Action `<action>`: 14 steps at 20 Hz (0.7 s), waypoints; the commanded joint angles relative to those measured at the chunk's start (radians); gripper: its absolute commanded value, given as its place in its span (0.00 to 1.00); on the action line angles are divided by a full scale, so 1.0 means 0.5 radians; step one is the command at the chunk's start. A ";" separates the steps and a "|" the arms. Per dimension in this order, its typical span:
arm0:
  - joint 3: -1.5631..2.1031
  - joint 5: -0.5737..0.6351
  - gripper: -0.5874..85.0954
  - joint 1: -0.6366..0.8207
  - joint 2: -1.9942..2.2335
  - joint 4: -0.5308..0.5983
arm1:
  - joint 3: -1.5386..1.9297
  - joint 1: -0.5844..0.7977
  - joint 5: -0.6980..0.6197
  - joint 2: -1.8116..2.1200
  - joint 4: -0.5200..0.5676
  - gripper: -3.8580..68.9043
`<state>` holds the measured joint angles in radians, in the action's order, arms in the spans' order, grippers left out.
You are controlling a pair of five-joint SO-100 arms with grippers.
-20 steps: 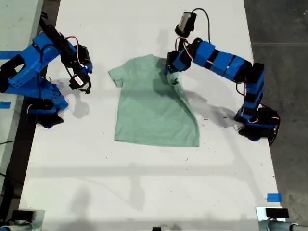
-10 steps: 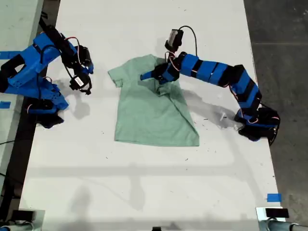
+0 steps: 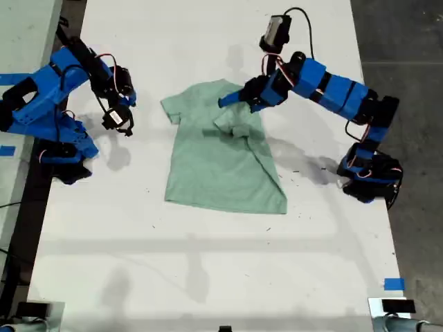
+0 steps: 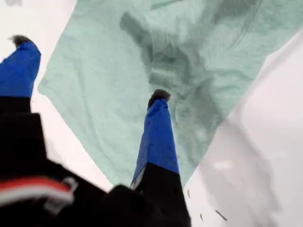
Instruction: Fold tshirt
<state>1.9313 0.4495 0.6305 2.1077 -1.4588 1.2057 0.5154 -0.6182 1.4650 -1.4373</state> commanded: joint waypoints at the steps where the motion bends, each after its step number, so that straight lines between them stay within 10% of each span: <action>1: -0.150 -0.012 0.01 -0.031 -0.083 0.034 | 0.199 -0.067 0.040 0.387 0.009 0.59; 14: -1.092 0.472 0.25 0.138 -0.877 -0.018 | 0.847 -0.166 0.175 0.942 0.092 0.58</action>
<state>1.4864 0.6535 0.6673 1.6889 -1.4527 1.6368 0.4433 -0.5430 1.8623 -1.4189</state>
